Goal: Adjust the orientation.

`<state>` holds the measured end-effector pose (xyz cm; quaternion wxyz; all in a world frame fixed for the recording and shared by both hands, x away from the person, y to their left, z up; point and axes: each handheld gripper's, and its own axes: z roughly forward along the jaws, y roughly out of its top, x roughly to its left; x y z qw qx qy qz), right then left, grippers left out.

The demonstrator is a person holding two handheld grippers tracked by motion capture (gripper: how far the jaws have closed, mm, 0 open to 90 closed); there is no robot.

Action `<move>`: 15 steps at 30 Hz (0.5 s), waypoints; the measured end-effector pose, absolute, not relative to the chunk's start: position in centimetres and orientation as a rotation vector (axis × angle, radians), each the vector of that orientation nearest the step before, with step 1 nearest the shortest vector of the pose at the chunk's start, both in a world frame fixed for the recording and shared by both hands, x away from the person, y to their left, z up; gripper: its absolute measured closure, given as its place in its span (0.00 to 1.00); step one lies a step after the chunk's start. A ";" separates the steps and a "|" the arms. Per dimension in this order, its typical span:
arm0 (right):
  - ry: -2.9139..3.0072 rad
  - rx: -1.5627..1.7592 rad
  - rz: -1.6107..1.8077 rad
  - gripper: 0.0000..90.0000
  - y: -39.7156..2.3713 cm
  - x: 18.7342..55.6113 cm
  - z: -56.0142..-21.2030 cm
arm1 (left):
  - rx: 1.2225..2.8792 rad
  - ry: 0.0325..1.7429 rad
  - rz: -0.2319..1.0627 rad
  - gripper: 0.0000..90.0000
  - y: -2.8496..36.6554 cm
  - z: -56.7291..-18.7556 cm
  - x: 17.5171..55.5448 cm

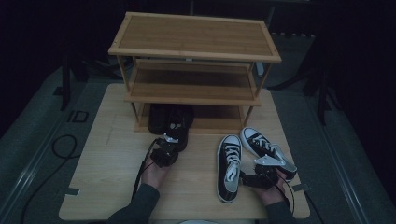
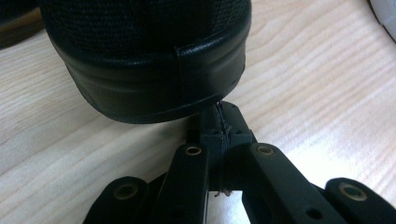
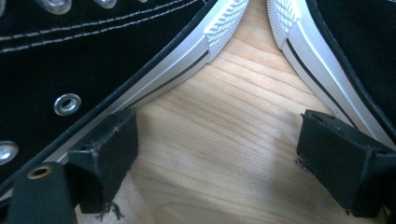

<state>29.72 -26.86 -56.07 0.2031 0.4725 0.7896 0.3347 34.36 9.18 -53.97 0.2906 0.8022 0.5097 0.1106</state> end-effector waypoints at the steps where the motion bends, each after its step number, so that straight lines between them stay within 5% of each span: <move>1: 2.204 1.319 0.934 0.14 -26.9 29.7 -56.1 | 2.127 1.372 0.295 1.00 9.2 -53.9 34.6; 15: 2.205 1.317 0.934 0.14 -26.9 29.7 -56.1 | 2.076 1.423 0.268 1.00 8.7 -53.9 37.2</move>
